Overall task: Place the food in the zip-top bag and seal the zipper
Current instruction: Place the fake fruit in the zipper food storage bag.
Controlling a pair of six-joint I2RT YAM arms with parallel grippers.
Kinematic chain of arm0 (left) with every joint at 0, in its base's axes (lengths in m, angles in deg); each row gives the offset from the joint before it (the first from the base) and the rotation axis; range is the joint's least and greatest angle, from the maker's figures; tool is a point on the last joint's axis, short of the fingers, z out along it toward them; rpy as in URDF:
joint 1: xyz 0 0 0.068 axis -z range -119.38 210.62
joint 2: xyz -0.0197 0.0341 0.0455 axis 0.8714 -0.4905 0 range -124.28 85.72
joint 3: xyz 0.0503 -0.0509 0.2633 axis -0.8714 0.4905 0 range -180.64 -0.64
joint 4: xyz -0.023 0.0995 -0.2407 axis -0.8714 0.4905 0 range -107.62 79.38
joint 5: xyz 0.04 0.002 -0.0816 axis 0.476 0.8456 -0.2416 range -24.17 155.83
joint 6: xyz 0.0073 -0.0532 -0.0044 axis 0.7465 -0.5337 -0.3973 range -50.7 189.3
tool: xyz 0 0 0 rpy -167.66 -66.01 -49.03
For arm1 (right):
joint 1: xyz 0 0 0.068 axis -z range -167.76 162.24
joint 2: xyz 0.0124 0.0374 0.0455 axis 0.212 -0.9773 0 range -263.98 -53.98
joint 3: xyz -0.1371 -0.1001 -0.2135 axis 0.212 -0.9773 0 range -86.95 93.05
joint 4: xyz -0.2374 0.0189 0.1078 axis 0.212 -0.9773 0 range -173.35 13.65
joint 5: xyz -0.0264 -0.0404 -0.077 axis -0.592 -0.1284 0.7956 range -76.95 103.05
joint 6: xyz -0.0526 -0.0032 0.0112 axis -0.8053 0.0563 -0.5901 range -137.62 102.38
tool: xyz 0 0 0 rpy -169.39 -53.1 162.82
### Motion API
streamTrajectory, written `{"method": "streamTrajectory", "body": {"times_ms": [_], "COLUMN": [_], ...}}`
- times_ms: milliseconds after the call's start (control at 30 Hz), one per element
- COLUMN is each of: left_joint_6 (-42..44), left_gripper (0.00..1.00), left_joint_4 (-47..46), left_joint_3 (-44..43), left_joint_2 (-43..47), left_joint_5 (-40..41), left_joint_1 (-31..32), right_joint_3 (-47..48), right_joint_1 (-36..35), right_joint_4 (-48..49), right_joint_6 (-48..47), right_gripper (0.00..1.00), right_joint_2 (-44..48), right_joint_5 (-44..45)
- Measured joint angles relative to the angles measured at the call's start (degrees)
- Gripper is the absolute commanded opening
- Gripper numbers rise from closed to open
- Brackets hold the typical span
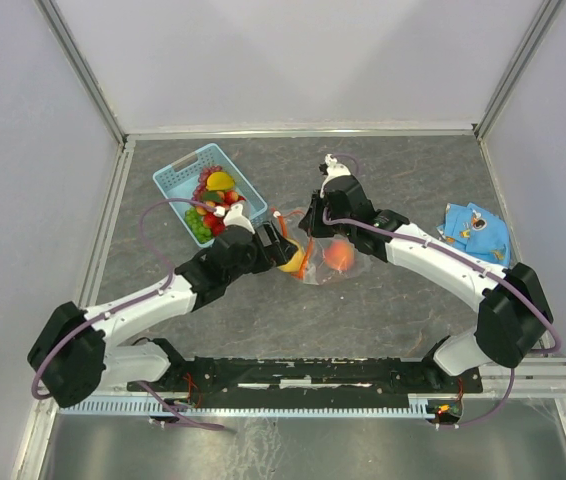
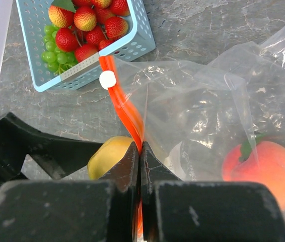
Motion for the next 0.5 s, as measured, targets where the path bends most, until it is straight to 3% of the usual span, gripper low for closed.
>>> {"method": "streamTrajectory", "body": {"times_ms": [167, 500], "left_joint_6": [-0.72, -2.21], "left_gripper": [0.88, 0.86], "left_joint_4": [-5.97, -11.52], "left_joint_3": [-0.11, -0.39], "left_joint_2": [-2.16, -1.77], "left_joint_5": [-4.17, -8.74], "left_joint_1": [-0.33, -0.31], "right_joint_3": [0.00, -0.07], "right_joint_1": [0.00, 0.00], "right_joint_4": [-0.02, 0.72], "right_joint_6": [0.02, 0.35], "right_gripper": [0.02, 0.02], "right_joint_2": [0.00, 0.04], "right_joint_5": [-1.20, -2.16]}}
